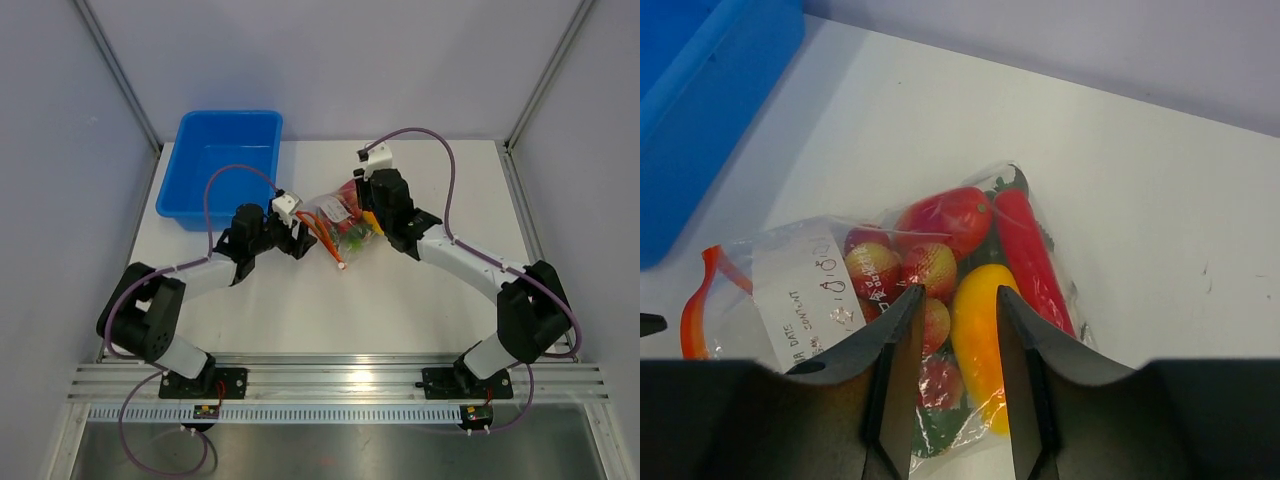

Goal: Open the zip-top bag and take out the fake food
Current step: Pick up the fake fruit from the zipper food storage bag.

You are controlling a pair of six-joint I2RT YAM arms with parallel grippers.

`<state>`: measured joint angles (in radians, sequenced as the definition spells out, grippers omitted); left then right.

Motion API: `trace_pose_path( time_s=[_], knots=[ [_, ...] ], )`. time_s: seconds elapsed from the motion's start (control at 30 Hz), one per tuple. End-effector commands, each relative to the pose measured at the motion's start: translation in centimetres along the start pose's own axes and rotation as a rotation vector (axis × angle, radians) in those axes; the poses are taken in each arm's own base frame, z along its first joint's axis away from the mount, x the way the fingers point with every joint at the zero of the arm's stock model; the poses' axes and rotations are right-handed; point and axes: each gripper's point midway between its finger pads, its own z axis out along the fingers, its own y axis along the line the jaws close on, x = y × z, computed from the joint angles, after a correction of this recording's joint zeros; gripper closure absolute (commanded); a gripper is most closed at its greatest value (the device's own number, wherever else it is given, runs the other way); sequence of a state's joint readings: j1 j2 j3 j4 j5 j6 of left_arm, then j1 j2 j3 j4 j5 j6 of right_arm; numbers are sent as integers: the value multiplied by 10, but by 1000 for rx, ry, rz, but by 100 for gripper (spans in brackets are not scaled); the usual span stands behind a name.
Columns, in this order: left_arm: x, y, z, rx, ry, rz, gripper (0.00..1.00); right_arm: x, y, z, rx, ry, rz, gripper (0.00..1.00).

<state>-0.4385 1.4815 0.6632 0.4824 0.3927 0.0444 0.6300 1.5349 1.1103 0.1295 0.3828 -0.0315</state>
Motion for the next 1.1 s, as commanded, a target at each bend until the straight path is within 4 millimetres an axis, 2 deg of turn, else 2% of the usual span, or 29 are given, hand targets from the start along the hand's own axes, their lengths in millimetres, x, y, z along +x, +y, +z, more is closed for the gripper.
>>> trace_pose_path(
  time_s=[0.0,0.2,0.23,0.27,0.33,0.4,0.43,0.53,0.6,0.63,0.7,0.93,1.07],
  knots=[
    [0,-6,12,61,27,-6,22,-29,-14,4,47,-72,62,59],
    [11,-1,30,56,74,-101,21,-26,-28,8,25,-61,187,59],
    [14,-2,33,62,83,-114,21,-24,-34,14,32,-52,203,59],
    [10,-3,37,70,78,-118,21,-18,-35,17,16,-22,209,59],
    [17,-7,43,81,98,-126,21,-11,-36,30,17,17,234,59],
    [19,-10,48,81,106,-116,21,10,-41,43,30,87,236,58],
    [19,-15,50,89,107,-108,20,9,-41,48,30,96,239,57],
    [21,-27,54,110,117,-91,18,20,-35,66,14,137,238,57],
    [23,-30,57,109,122,-82,18,41,-30,75,6,211,231,57],
    [24,-35,59,119,126,-77,18,39,-26,77,-12,217,235,56],
    [25,-38,60,120,132,-69,18,47,-21,83,-26,238,245,56],
    [28,-42,68,114,150,-53,18,73,-6,88,-72,308,282,59],
    [21,-37,69,82,137,-52,18,83,1,88,-96,336,306,64]
  ],
)
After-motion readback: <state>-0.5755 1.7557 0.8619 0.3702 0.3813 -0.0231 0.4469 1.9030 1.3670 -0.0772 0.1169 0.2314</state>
